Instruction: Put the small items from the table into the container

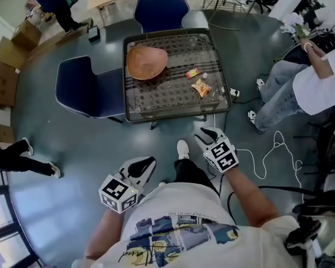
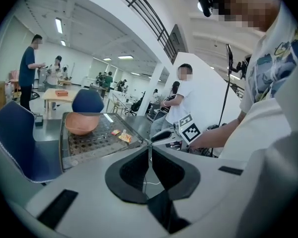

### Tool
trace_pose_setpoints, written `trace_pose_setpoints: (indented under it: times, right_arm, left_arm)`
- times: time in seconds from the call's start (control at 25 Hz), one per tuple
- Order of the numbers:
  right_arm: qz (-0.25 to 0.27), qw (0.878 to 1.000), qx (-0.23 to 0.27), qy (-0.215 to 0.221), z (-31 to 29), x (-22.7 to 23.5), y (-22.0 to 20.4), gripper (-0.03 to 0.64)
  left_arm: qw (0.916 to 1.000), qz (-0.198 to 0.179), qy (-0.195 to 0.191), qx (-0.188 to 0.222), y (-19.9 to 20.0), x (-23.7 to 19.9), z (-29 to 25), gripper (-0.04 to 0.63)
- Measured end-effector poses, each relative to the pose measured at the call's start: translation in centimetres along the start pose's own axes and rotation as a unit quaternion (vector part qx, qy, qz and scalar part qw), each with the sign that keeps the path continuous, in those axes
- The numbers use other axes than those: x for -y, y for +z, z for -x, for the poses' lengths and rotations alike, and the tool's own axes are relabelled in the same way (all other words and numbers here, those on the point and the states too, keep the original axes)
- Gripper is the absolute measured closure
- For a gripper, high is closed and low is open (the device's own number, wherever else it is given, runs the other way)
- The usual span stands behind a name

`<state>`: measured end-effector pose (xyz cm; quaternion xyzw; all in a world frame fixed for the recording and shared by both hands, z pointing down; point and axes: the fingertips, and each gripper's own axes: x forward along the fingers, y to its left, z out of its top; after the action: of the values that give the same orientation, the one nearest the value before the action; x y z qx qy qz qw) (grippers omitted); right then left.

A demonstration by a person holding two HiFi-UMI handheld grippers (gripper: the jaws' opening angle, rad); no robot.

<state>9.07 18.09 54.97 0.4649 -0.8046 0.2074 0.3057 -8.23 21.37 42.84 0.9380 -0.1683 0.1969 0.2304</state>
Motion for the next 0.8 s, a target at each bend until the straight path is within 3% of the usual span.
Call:
trace_pose_setpoints:
  times: [0.36, 0.6, 0.8]
  right_arm:
    - [0.026, 0.998, -0.059, -0.007, -8.6, 16.7, -1.4, 0.463]
    - [0.018, 0.996, -0.086, -0.019, -13.6, 22.3, -1.9, 0.4]
    - [0.035, 0.993, -0.111, -0.02, -17.3, 24.3, -2.5, 0.39]
  left_arm:
    - [0.999, 0.02, 0.04, -0.004, 7.2, -3.8, -9.5, 0.584]
    - [0.9983, 0.016, 0.056, -0.011, 9.8, -4.3, -10.9, 0.584]
    - [0.9971, 0.024, 0.07, -0.019, 10.4, -5.7, -11.0, 0.566]
